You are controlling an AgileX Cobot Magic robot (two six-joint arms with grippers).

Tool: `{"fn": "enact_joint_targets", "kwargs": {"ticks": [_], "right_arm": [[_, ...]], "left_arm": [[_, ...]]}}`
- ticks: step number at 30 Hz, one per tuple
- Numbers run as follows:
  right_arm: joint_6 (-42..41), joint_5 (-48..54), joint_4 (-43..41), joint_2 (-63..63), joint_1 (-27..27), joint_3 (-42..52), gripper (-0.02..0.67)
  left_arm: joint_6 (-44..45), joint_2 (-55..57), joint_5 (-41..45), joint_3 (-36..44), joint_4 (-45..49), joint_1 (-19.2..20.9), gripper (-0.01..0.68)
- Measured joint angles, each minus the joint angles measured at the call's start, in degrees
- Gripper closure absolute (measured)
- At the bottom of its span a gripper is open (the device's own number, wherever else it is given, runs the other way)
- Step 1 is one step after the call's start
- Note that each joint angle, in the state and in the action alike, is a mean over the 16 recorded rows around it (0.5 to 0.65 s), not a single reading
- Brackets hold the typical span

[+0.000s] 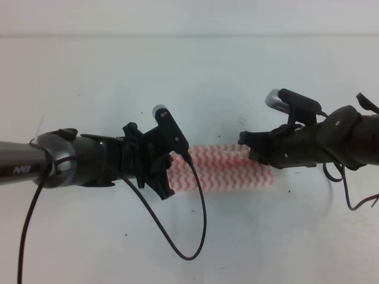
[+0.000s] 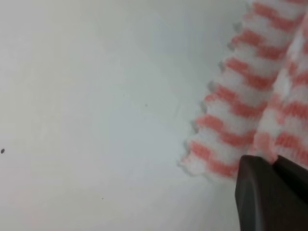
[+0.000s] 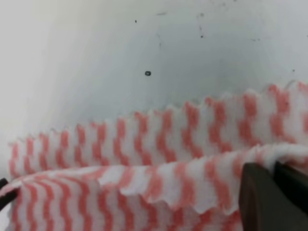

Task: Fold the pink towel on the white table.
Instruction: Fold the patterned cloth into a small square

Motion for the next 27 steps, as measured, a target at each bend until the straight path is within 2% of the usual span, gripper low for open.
{"fn": "enact_joint_targets", "kwargs": {"ticks": [8, 22, 27], "right_arm": [[0.0, 0.1, -0.2, 0.0, 0.0, 0.0, 0.665], [-0.1, 0.2, -0.6, 0.0, 0.0, 0.0, 0.665], [-0.1, 0.1, -0.7, 0.0, 0.0, 0.0, 0.665]], "left_arm": [[0.0, 0.0, -0.1, 0.0, -0.6, 0.0, 0.662], [0.0, -0.3, -1.1, -0.8, -2.8, 0.0, 0.5], [0.0, -0.4, -3.5, -2.1, -2.6, 0.0, 0.474]]}}
